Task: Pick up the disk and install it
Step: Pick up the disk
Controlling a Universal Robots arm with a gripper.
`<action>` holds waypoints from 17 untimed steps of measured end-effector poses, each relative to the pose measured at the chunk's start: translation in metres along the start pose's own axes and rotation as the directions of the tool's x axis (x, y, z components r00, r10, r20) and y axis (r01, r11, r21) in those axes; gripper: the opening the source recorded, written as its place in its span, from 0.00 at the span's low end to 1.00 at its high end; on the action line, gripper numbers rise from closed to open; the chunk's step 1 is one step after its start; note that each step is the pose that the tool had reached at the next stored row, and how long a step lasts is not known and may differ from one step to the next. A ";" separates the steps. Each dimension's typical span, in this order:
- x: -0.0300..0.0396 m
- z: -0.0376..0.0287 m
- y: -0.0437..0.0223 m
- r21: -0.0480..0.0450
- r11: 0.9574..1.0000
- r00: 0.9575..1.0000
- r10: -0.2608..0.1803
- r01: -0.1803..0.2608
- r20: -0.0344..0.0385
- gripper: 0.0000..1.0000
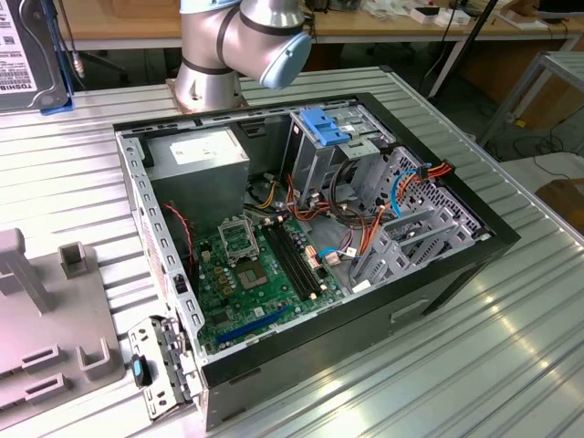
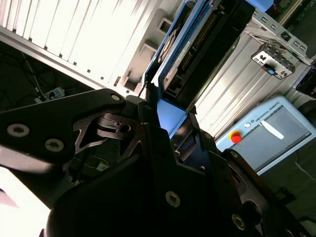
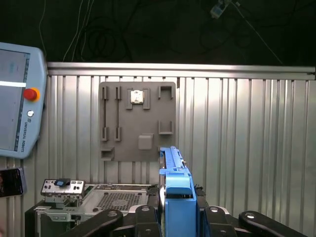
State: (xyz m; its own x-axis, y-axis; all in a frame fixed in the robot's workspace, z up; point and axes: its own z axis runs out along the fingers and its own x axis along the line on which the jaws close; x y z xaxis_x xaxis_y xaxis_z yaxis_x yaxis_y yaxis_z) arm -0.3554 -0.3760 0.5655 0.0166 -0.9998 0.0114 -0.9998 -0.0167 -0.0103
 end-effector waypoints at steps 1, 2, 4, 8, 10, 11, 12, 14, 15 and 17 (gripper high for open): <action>0.0000 0.0000 -0.0020 0.000 1.000 1.000 0.000 0.000 0.000 0.37; 0.0001 0.0001 -0.0035 0.000 1.000 1.000 0.000 0.000 0.000 0.37; 0.0002 0.0001 -0.0085 0.000 1.000 1.000 0.000 0.000 0.000 0.37; 0.0003 0.0002 -0.0166 0.000 1.000 1.000 0.000 0.000 0.000 0.37; 0.0003 0.0002 -0.0206 0.000 1.000 1.000 0.000 0.000 0.000 0.37; 0.0004 0.0003 -0.0223 0.000 1.000 1.000 0.000 0.000 0.000 0.37; 0.0005 0.0004 -0.0277 0.000 1.000 1.000 0.000 0.000 0.000 0.37; 0.0006 0.0004 -0.0334 0.000 1.000 1.000 0.000 0.000 0.000 0.37; 0.0006 0.0004 -0.0352 0.000 1.000 1.000 0.000 0.000 0.000 0.37; 0.0007 0.0005 -0.0394 0.000 1.000 1.000 0.000 0.000 0.000 0.37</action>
State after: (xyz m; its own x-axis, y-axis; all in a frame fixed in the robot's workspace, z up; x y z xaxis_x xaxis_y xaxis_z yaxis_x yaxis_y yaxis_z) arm -0.3160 -0.3760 0.5655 0.0166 -0.9998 0.0114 -0.9998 -0.0167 -0.0103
